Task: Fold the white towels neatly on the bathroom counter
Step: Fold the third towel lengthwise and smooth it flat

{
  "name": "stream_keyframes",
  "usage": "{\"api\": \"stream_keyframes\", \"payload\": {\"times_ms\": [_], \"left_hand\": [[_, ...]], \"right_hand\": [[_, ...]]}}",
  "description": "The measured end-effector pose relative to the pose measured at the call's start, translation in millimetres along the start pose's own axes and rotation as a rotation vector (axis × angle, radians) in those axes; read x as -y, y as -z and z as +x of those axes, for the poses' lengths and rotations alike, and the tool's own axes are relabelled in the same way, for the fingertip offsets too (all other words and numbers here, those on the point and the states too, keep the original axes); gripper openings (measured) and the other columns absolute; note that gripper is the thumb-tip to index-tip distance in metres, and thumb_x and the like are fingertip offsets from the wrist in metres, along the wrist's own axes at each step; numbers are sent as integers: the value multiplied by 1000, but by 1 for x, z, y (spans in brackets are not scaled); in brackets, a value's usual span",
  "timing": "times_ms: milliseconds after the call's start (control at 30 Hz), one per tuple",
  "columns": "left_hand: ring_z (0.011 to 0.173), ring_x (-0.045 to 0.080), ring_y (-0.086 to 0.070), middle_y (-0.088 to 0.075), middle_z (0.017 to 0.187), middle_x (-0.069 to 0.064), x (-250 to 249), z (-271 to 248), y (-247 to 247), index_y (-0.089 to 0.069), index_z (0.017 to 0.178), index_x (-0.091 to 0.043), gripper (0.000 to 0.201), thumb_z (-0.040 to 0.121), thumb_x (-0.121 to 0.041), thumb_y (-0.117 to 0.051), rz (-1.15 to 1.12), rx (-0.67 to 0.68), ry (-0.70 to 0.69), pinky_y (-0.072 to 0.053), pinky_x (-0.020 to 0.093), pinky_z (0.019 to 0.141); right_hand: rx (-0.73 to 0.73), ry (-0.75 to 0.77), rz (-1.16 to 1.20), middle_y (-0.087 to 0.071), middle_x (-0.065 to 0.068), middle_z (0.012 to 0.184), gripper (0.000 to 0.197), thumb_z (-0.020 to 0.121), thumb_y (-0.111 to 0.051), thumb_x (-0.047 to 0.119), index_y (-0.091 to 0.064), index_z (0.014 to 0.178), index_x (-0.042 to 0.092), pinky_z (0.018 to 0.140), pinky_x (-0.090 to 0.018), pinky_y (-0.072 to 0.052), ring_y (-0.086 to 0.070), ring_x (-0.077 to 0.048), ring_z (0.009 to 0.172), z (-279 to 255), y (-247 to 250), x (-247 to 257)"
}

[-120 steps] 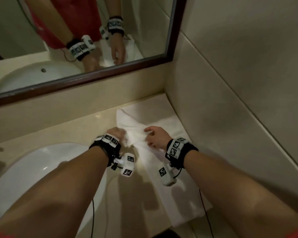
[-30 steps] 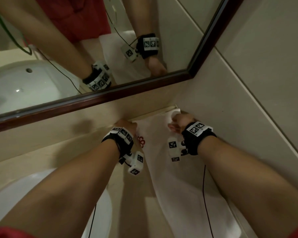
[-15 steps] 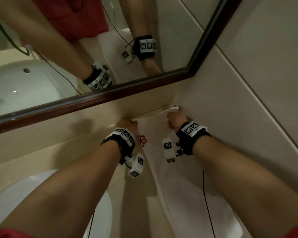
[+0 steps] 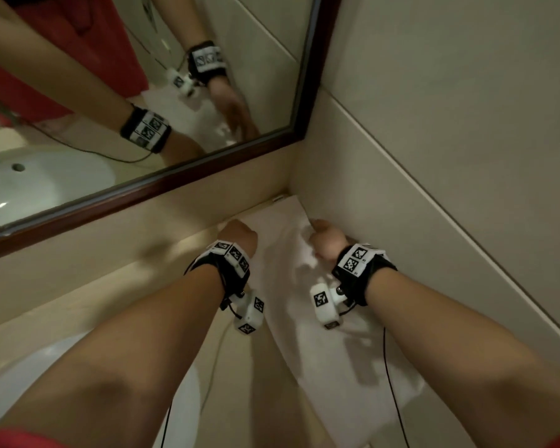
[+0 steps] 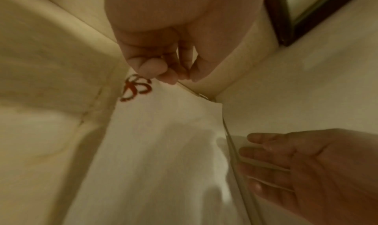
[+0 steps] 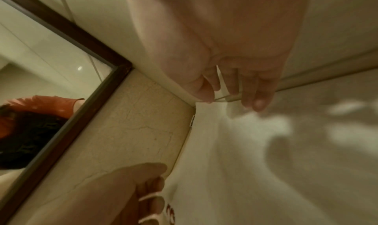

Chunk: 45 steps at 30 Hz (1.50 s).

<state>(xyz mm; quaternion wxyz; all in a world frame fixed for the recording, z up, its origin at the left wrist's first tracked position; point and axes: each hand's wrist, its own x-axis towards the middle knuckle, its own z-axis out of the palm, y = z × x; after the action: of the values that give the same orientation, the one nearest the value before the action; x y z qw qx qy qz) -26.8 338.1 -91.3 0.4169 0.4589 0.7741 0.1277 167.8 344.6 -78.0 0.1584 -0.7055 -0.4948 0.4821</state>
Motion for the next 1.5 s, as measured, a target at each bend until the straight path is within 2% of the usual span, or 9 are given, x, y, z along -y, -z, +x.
{"api": "stream_keyframes", "payload": {"times_ms": [167,300,533,700,833,1000,1233,1367,1500], "left_hand": [[92,28,-63,-66,97,5,-16,-20,-37,-65,93,-18,18,94,-24,-48,43,48,-95,-52,34,86],[91,26,-63,-65,98,1,-25,-33,-68,-68,99,-25,20,92,-20,-49,52,129,-166,-47,26,76],[77,25,-64,-69,98,10,-43,-38,-111,-67,99,-22,27,88,-5,-49,59,182,-221,-56,30,71],[99,24,-65,-65,117,5,-47,-31,-131,-63,119,-26,33,90,-14,-51,195,186,-305,-52,27,84],[101,25,-64,-63,121,3,-47,-22,-138,-62,119,-31,33,91,-20,-49,409,221,-414,-51,27,81],[85,24,-62,-57,95,-3,-48,-23,-142,-59,103,-34,22,88,-21,-48,611,225,-475,-53,31,76],[75,23,-59,-60,89,-1,-50,-22,-139,-55,88,-32,12,86,-24,-46,684,255,-500,-51,31,71],[76,23,-59,-58,87,0,-55,-25,-137,-57,95,-25,12,91,-26,-46,604,182,-522,-52,33,72],[87,27,-61,-64,97,5,-64,-25,-140,-57,99,-22,12,91,-24,-48,421,98,-579,-50,34,76]], "right_hand": [[26,-57,-89,-63,-10,90,35,86,-54,13,-60,119,20,49,-30,-46,-58,-26,69,-34,15,-35],[70,-184,-101,-68,-9,81,24,75,-51,10,-62,86,28,54,-33,-53,-65,-27,70,-62,31,-62],[116,-270,-98,-62,-10,76,28,93,-41,3,-64,104,14,34,-19,-39,-58,-14,47,-78,39,-93],[164,-259,-113,-65,-11,93,27,94,-46,5,-65,109,15,37,-19,-43,-58,-15,53,-80,41,-110],[165,-124,-331,-64,-7,96,27,91,-53,10,-68,113,13,62,-23,-48,-63,-22,80,-77,39,-116],[184,30,-578,-50,-10,125,28,91,-50,14,-72,108,14,98,-24,-40,-53,-25,116,-78,34,-120],[163,59,-659,-53,-10,122,27,91,-51,18,-70,108,10,95,-28,-46,-56,-25,113,-81,35,-112],[78,99,-812,-49,-11,128,29,97,-43,14,-60,119,5,94,-29,-41,-50,-23,120,-86,38,-99],[55,50,-936,-34,-7,135,29,94,-45,12,-57,120,9,88,-36,-46,-58,-27,106,-88,43,-84]]}}
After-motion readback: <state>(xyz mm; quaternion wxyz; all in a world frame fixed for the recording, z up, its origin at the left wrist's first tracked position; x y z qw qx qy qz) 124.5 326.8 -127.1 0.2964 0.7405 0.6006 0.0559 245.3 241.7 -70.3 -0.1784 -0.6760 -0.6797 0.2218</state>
